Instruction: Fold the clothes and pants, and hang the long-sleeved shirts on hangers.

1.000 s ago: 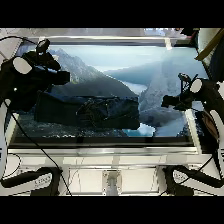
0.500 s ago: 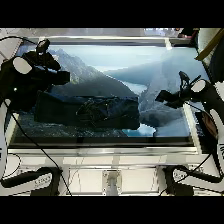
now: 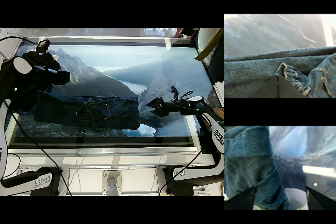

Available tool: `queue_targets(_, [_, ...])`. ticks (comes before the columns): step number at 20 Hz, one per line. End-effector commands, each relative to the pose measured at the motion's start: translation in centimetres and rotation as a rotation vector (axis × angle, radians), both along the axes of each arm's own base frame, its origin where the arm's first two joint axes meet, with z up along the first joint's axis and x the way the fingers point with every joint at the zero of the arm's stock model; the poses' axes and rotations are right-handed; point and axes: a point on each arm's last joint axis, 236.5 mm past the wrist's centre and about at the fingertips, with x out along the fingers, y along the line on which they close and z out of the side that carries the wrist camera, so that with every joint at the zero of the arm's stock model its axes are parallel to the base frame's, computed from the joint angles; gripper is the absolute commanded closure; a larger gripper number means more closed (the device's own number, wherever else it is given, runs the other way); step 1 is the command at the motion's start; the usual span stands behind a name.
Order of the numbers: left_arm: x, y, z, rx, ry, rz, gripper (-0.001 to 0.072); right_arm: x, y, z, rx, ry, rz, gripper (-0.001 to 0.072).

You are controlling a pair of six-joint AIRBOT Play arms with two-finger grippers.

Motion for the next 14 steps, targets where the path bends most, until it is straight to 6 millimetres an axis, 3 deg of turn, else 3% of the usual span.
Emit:
queue_targets(1, [0.1,0.0,-0.3,0.0,0.007,0.001,0.0687,-0.3,0.6,-0.9,0.057,0.002,0.021,0.0049])
queue_targets(14, [0.5,-0.1,-2.1,-0.016,0.058,0.023,0.0686,0.3,0.2,-1.7,0.031,0.002,-0.003,0.0031])
